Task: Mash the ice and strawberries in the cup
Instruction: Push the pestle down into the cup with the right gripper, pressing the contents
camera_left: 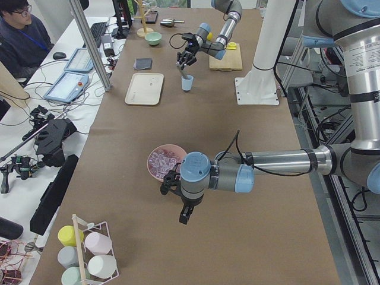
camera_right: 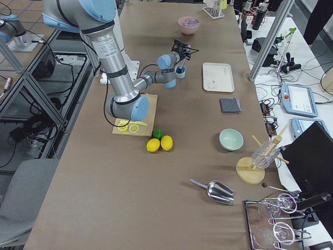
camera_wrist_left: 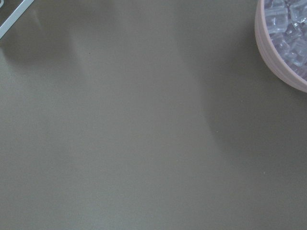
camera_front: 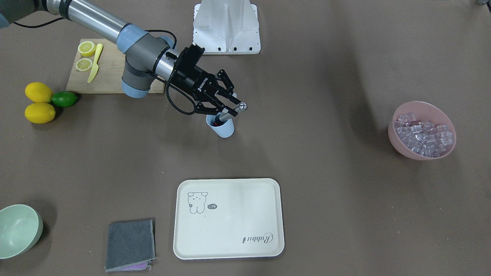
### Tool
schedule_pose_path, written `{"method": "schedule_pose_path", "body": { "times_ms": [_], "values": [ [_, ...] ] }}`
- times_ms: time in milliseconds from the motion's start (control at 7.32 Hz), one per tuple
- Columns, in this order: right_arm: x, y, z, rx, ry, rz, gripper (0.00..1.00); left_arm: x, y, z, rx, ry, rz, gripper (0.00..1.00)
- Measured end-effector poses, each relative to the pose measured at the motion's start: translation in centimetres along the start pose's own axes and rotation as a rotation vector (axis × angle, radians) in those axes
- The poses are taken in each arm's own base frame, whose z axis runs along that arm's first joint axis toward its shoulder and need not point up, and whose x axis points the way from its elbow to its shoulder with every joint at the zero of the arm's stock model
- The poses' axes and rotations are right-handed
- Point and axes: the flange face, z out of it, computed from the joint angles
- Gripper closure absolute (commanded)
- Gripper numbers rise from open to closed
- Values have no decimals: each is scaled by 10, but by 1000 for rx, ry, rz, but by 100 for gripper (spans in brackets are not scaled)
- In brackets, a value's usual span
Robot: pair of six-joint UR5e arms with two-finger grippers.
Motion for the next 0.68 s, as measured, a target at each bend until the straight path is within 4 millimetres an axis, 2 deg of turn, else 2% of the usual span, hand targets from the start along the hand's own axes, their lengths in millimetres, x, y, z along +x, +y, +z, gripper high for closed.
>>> {"method": "schedule_pose_path", "body": {
  "times_ms": [137, 410, 546, 683],
  "values": [
    [-1, -4, 2, 6, -2, 2, 100, 0, 0, 0, 0, 0, 0, 1],
    [0, -26, 7, 30, 5, 5, 100, 0, 0, 0, 0, 0, 0, 1],
    [-1, -44, 9, 27, 16, 14, 100, 0, 0, 0, -1, 0, -1, 1],
    [-8, -72, 8, 4, 37, 57, 100, 0, 0, 0, 0, 0, -1, 1]
  ]
}}
